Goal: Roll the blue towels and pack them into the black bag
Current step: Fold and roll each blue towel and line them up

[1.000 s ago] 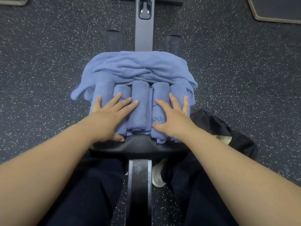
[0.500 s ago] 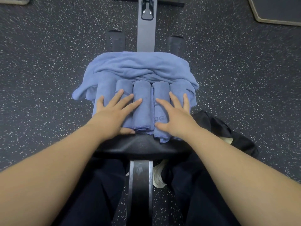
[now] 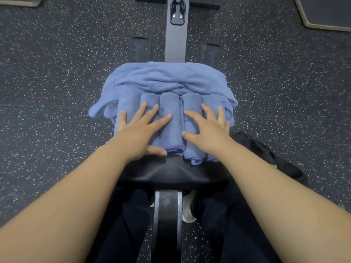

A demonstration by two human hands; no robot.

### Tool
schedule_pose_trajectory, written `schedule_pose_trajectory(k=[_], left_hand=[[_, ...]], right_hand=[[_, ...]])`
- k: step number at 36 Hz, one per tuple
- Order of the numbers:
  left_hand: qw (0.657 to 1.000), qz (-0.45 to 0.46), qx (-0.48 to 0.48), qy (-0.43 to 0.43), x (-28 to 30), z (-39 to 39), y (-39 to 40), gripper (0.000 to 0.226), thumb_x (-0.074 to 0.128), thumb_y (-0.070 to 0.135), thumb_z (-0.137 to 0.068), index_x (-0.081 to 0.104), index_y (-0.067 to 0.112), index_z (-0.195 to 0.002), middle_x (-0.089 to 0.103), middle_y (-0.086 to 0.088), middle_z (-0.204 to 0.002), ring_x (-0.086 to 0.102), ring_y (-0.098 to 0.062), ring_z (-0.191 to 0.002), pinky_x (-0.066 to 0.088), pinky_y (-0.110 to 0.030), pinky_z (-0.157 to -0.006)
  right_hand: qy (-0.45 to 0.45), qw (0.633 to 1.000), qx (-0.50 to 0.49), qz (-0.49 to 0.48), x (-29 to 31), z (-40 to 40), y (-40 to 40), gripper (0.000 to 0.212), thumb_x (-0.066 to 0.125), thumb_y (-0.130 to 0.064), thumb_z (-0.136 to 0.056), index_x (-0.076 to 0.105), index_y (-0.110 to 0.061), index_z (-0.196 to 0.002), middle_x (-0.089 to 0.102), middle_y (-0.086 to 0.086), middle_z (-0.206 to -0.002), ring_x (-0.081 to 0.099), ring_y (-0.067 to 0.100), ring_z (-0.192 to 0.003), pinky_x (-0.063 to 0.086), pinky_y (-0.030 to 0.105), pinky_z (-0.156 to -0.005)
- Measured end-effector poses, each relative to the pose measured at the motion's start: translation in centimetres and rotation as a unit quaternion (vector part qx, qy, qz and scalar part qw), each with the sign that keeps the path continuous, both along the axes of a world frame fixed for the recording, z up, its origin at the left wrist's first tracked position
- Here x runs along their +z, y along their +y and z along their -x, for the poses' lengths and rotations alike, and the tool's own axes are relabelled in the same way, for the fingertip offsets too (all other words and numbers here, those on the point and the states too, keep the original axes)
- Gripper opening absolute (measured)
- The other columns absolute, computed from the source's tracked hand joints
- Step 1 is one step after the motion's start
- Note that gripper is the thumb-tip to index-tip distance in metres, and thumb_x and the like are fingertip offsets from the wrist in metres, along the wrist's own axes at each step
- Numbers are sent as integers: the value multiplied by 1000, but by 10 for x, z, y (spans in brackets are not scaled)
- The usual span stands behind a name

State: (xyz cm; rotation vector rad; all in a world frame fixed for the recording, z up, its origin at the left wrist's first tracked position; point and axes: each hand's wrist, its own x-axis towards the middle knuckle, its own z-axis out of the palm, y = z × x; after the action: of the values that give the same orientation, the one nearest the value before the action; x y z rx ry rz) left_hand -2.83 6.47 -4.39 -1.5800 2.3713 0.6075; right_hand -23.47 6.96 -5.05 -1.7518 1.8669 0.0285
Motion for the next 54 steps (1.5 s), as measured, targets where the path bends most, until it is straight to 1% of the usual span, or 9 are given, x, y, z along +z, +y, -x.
schedule_pose_trajectory(k=[6,15,19,24,35,40,45,50,54], left_hand=[[984,25,126,120,10,3,-7,49,51,46,-94,36,49,-141,21,13,-158,7,-8,-147,-3,-53,-114],[976,69,139,151,-2,8,-17,37,49,33,-97,53,39,-133,41,15,-148,19,-7,-145,11,-50,-114],[967,121,150,164,-6,11,-20,33,48,36,-95,60,38,-126,53,14,-135,31,-11,-138,18,-36,-104],[965,134,156,164,-7,14,-22,31,54,32,-93,61,40,-123,53,15,-126,36,-13,-127,14,-28,-87],[963,126,161,174,-6,11,-27,33,52,29,-94,59,40,-125,49,15,-133,34,-12,-129,13,-28,-91],[951,145,196,189,-1,-2,-46,40,54,26,-93,53,35,-132,42,8,-143,34,-16,-133,23,-36,-100],[945,183,167,212,7,-2,-89,40,56,19,-89,59,32,-127,43,-2,-142,38,-24,-133,33,-48,-106],[977,176,100,73,15,7,-129,43,53,27,-93,48,26,-136,35,-1,-144,39,-27,-128,38,-47,-94],[979,168,98,58,6,-7,-140,35,52,24,-94,49,12,-127,42,-10,-130,48,-34,-116,45,-47,-89]], right_hand=[[-3,997,-18,70,-4,-3,-11,54,54,-47,-90,33,-49,-140,5,-2,-160,-14,29,-145,-1,56,-115],[10,993,-8,114,-3,-13,-42,47,40,-42,-99,34,-35,-145,8,-6,-160,-5,21,-147,2,57,-115],[23,995,14,98,0,-15,-71,40,33,-41,-101,44,-34,-139,7,-6,-161,-5,21,-147,0,59,-114],[37,995,51,73,3,-18,-99,37,29,-39,-102,53,-35,-131,5,-6,-161,-4,20,-147,-1,58,-114],[92,985,75,129,-1,-23,-114,44,35,-28,-101,33,-18,-144,23,-1,-154,21,20,-139,13,55,-113],[62,971,74,218,-1,-24,-115,43,41,-20,-99,36,-14,-141,20,0,-155,28,25,-135,26,53,-109],[-30,931,113,345,1,-29,-116,47,50,-3,-85,47,-2,-132,38,14,-145,43,36,-125,39,51,-99],[-92,900,117,411,10,-37,-116,53,50,13,-74,51,6,-126,47,22,-134,50,39,-112,34,35,-98],[-76,908,111,396,7,-36,-119,51,48,14,-81,51,1,-130,50,17,-131,51,38,-106,42,44,-94]])
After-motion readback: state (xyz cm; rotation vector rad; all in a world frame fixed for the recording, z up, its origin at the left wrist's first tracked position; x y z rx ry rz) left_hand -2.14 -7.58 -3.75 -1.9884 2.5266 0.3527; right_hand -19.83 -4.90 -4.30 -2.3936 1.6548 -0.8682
